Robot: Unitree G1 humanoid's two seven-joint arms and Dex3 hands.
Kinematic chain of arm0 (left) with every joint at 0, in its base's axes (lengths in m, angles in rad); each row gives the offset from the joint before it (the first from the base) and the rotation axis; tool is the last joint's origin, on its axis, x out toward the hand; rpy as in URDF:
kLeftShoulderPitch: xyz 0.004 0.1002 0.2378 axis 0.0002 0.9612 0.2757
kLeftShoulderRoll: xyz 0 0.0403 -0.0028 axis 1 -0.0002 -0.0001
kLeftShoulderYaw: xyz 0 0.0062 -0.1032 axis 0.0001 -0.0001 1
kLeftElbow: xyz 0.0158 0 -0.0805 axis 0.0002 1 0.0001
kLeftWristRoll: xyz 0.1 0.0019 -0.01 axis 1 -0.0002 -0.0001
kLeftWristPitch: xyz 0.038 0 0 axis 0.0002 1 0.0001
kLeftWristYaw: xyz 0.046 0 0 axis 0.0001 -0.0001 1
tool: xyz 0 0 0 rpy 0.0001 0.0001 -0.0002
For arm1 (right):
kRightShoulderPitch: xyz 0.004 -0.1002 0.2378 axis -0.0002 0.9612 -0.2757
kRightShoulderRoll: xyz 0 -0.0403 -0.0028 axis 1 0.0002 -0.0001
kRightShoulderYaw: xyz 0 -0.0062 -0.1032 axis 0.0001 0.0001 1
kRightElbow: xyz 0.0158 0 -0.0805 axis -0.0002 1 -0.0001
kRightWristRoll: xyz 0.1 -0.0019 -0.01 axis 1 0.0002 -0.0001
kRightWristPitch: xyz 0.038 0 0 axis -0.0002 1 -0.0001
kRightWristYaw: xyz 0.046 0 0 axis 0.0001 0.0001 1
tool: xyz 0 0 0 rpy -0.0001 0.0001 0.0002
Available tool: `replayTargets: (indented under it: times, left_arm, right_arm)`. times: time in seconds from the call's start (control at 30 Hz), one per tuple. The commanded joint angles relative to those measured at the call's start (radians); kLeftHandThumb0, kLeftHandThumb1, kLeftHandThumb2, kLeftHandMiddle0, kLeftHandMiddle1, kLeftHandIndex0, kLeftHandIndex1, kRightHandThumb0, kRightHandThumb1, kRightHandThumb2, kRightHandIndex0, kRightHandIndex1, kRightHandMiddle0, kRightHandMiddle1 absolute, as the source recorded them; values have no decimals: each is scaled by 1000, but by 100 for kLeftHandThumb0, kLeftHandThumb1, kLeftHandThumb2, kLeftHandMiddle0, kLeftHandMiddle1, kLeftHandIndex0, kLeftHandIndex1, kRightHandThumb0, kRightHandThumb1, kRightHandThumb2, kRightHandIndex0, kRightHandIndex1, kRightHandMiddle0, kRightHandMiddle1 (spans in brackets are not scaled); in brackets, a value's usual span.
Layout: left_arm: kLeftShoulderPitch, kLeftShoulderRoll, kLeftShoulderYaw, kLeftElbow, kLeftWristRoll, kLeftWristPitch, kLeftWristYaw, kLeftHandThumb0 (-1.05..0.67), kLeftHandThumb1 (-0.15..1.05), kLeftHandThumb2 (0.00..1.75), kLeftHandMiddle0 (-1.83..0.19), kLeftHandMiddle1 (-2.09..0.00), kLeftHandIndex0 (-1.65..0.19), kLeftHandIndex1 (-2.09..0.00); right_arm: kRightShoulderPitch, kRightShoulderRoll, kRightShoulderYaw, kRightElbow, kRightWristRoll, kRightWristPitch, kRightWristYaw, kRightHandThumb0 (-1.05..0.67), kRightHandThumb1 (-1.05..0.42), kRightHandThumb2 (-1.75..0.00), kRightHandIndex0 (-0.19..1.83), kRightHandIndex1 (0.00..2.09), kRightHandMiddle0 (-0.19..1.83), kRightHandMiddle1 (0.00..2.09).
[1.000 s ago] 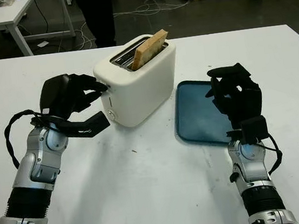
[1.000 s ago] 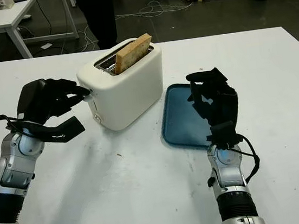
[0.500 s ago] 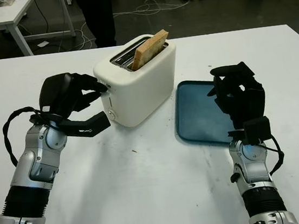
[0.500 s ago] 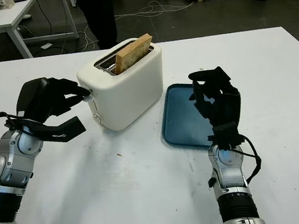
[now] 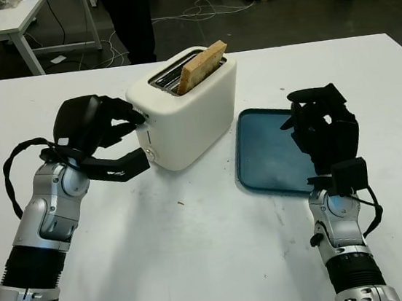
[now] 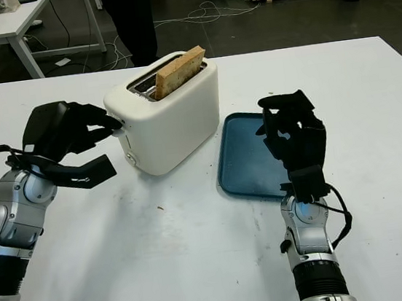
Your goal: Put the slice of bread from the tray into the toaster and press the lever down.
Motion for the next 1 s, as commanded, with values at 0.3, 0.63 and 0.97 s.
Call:
replayTargets:
  times: [0.3, 0.63, 0.97]
  left_arm:
    - [94, -450, -348, 485, 126, 300, 89, -22, 92, 17, -84, -82, -87, -41]
    - [142, -475, -368, 425, 81, 312, 80, -19, 92, 21, -82, -97, -105, -16]
    - [148, -426, -368, 331, 88, 357, 41, -19, 92, 23, -83, -87, -105, -12]
  right_arm:
    - [6, -11, -28, -12, 33, -32, 20, -50, -92, -31, 64, 175, 52, 146]
    - [-9, -45, -40, -6, 10, -45, 29, -47, -92, -31, 62, 175, 49, 151]
    - [-5, -56, -41, -19, -13, -52, 21, -48, -92, -30, 63, 175, 49, 151]
